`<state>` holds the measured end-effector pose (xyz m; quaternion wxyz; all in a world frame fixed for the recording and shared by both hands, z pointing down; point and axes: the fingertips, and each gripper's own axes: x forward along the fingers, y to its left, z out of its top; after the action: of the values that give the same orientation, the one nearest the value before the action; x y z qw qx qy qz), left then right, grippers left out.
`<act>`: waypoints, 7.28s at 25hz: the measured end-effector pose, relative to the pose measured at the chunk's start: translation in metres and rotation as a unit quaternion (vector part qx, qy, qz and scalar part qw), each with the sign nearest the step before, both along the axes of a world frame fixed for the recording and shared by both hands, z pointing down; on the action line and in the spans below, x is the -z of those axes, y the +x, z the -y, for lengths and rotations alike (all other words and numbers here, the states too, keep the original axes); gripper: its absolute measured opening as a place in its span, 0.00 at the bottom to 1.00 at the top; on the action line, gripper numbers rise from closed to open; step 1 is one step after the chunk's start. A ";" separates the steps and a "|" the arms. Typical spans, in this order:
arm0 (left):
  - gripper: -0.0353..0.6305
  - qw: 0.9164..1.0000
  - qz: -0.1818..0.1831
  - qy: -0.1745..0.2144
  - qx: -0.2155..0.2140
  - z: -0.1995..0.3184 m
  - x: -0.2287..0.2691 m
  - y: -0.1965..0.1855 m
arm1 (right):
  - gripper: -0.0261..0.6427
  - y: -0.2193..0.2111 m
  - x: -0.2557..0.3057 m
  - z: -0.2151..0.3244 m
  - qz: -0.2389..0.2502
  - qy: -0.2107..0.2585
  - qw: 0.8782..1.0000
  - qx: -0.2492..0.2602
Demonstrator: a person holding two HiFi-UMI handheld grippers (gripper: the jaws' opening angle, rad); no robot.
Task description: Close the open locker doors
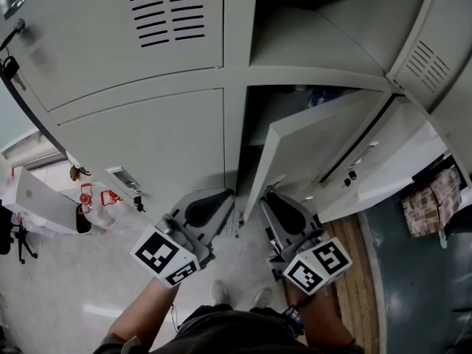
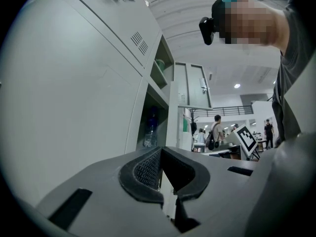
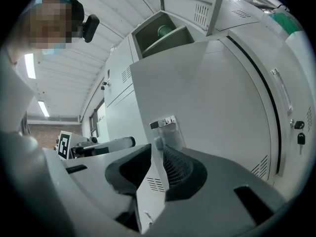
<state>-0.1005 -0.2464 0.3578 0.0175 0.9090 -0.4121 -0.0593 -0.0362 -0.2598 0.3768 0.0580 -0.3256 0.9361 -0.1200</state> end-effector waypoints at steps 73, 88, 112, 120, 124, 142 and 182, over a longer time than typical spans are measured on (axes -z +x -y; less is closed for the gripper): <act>0.07 0.997 0.006 -0.013 0.075 0.030 -0.004 -0.038 | 0.10 -0.037 -0.011 0.071 -0.020 -0.004 0.999 0.044; 0.07 0.999 0.014 0.002 0.048 0.020 0.008 0.003 | 0.10 0.004 0.014 0.043 -0.003 0.017 0.999 0.037; 0.07 0.994 0.044 0.093 -0.043 -0.030 0.090 0.191 | 0.10 0.220 0.116 -0.031 0.022 0.128 0.990 -0.062; 0.07 0.984 0.060 0.151 -0.066 -0.039 0.141 0.259 | 0.10 0.281 0.171 -0.054 0.001 0.195 0.978 -0.076; 0.07 0.979 0.061 0.181 -0.076 -0.042 0.170 0.286 | 0.10 0.300 0.207 -0.065 -0.002 0.236 0.968 -0.085; 0.10 0.960 0.050 0.237 -0.144 -0.043 0.220 0.301 | 0.18 0.343 0.302 -0.060 0.004 0.304 0.935 -0.181; 0.12 0.970 0.055 0.221 -0.082 -0.021 0.202 0.293 | 0.17 0.341 0.293 -0.030 0.040 0.296 0.944 -0.142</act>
<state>0.1921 -0.2256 0.1563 -0.2023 0.9227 -0.3134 -0.0971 0.3046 -0.2295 0.0843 0.2051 -0.4188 0.8702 0.1590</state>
